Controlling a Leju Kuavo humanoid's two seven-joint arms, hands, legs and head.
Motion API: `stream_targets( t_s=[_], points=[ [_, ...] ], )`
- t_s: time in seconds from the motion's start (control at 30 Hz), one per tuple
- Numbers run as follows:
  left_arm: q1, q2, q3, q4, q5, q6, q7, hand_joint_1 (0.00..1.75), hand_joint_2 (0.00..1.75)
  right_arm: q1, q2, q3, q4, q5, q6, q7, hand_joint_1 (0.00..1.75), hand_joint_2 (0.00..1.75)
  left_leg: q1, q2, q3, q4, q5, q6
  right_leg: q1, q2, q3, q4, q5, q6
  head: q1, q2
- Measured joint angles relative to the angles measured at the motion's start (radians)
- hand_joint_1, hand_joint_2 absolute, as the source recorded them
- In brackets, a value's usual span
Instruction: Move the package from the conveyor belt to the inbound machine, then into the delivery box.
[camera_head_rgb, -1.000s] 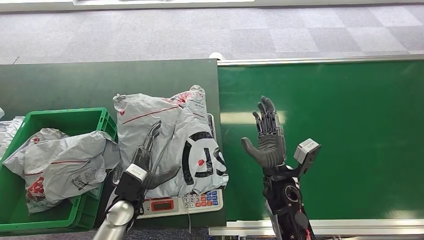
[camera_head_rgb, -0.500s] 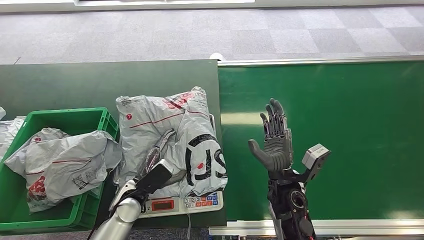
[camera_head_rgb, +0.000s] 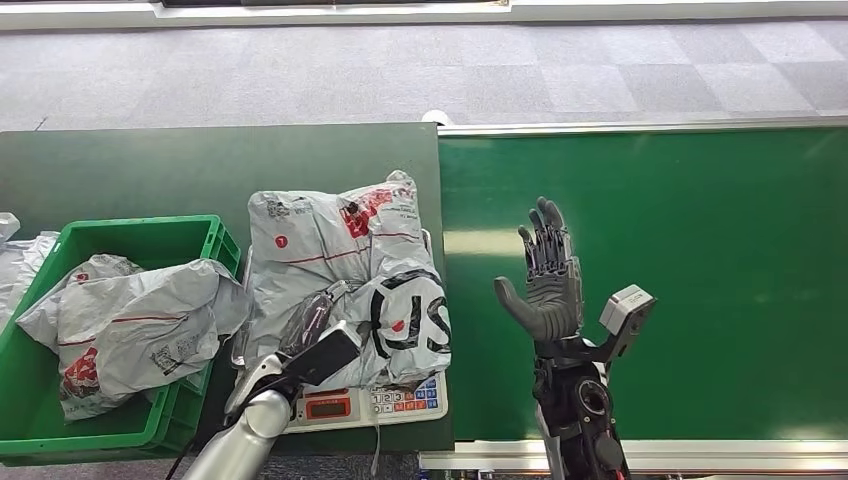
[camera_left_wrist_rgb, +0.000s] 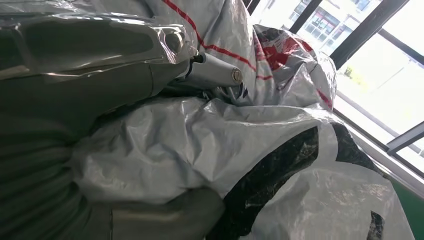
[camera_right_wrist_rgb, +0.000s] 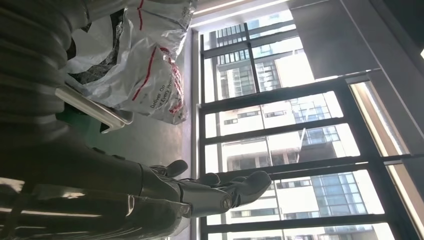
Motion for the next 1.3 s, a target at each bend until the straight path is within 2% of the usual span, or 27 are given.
stream_targets(
  t_s=[0.33, 0.47, 0.67, 0.8, 0.93, 1.1, 1.3],
  points=[
    [0.0, -0.004, 0.0, 0.0, 0.006, 0.042, -0.04, 1.73, 1.75, -0.012, 0.0, -0.006, 0.02, -0.001, -0.001, 0.0, 0.0, 1.75, 0.0, 0.0, 0.0, 0.0, 0.0, 0.0, 0.0, 0.0, 0.0, 0.0, 0.0, 0.0, 0.0, 0.0],
    [0.009, -0.01, 0.0, 0.002, 0.008, 0.168, -0.112, 1.75, 1.75, -0.013, 0.0, -0.008, 0.023, -0.009, -0.005, -0.004, 0.0, 1.75, 0.0, 0.0, -0.002, 0.0, 0.0, 0.0, 0.0, 0.0, -0.003, 0.0, 0.0, 0.0, 0.0, 0.0],
    [0.019, -0.015, 0.0, 0.003, 0.044, 0.235, -0.18, 1.75, 1.75, -0.015, 0.0, -0.009, 0.027, -0.012, -0.006, -0.004, 0.0, 1.75, 0.0, 0.0, -0.005, 0.0, 0.0, 0.0, 0.0, 0.001, -0.006, 0.0, 0.0, 0.0, 0.0, 0.0],
    [0.03, -0.029, 0.004, -0.011, 0.213, 0.318, -0.291, 1.75, 1.75, -0.019, 0.0, -0.008, 0.036, -0.022, -0.016, -0.007, 0.0, 1.75, 0.0, 0.0, -0.008, 0.0, 0.0, 0.0, 0.0, 0.001, -0.009, 0.0, 0.0, 0.0, 0.0, 0.0],
    [0.041, -0.04, 0.0, -0.054, 0.349, 0.415, -0.361, 1.75, 1.75, -0.026, 0.0, -0.006, 0.048, -0.034, -0.027, -0.015, 0.0, 1.75, 0.0, 0.0, -0.01, 0.0, 0.0, 0.0, 0.0, 0.001, -0.011, 0.0, 0.0, 0.0, 0.0, 0.0],
    [0.06, -0.022, -0.067, -0.178, 0.459, 0.614, -0.37, 1.75, 1.75, -0.034, 0.0, -0.003, 0.064, -0.045, -0.032, -0.023, 0.0, 1.75, 0.0, 0.0, -0.011, 0.0, 0.0, 0.0, 0.0, 0.001, -0.013, 0.0, 0.0, 0.0, 0.0, 0.0],
    [0.071, 0.0, -0.127, -0.258, 0.474, 0.645, -0.37, 1.75, 1.75, -0.04, 0.0, 0.001, 0.079, -0.046, -0.032, -0.023, 0.0, 1.75, 0.0, 0.001, -0.012, 0.0, 0.0, 0.0, 0.0, 0.001, -0.013, 0.0, 0.0, 0.0, 0.0, 0.0]
  ],
)
